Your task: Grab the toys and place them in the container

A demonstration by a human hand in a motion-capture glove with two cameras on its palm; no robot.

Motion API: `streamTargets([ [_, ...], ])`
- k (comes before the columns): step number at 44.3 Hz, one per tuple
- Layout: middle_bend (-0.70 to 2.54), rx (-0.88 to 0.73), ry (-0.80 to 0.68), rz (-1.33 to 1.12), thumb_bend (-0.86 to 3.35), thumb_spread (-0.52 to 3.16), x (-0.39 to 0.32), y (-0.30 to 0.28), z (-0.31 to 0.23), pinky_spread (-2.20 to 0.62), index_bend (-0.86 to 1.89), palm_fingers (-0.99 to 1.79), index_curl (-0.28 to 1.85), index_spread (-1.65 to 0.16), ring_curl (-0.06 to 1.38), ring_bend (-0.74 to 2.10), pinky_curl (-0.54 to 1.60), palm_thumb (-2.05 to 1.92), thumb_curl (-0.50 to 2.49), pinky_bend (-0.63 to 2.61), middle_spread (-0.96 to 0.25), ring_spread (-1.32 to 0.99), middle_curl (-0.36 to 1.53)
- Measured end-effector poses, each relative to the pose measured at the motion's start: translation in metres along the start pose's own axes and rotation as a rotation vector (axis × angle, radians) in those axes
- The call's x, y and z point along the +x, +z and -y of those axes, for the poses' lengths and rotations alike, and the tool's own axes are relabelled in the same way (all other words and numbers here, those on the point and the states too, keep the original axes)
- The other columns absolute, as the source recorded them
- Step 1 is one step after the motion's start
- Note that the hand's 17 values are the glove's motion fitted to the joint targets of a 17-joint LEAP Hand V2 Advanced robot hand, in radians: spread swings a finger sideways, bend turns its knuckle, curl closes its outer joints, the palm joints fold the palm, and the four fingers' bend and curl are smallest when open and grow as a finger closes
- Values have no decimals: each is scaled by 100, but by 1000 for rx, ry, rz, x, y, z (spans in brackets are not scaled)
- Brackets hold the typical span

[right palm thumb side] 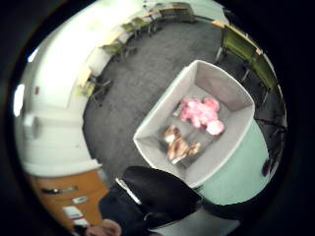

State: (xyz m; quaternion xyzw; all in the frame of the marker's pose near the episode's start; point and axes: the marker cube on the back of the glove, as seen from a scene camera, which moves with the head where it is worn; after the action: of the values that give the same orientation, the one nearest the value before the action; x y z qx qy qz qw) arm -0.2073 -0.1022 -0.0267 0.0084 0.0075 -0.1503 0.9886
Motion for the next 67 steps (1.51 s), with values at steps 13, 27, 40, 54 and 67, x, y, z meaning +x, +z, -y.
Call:
streamTargets([
  [13,30,7,-13,0,-14,79,128,2,-40,-7,14,-10,54,-18,25,45,35,-18,35,90,-6,-23,43],
  [27,26,19,242,-133,-13,81,291,5,-95,-6,18,-4,49,-22,24,35,32,-17,25,81,-7,-27,42],
  [40,25,-7,356,-156,-12,81,419,44,-136,-6,19,0,49,-25,24,29,31,-17,21,72,-11,-31,42],
  [54,23,-69,446,-95,-12,78,517,116,-153,-6,18,0,49,-26,26,24,31,-17,19,66,-13,-34,42],
  [67,20,-162,490,-48,-13,74,568,198,-154,-5,20,-3,49,-27,26,17,31,-17,19,61,-15,-34,41],
])
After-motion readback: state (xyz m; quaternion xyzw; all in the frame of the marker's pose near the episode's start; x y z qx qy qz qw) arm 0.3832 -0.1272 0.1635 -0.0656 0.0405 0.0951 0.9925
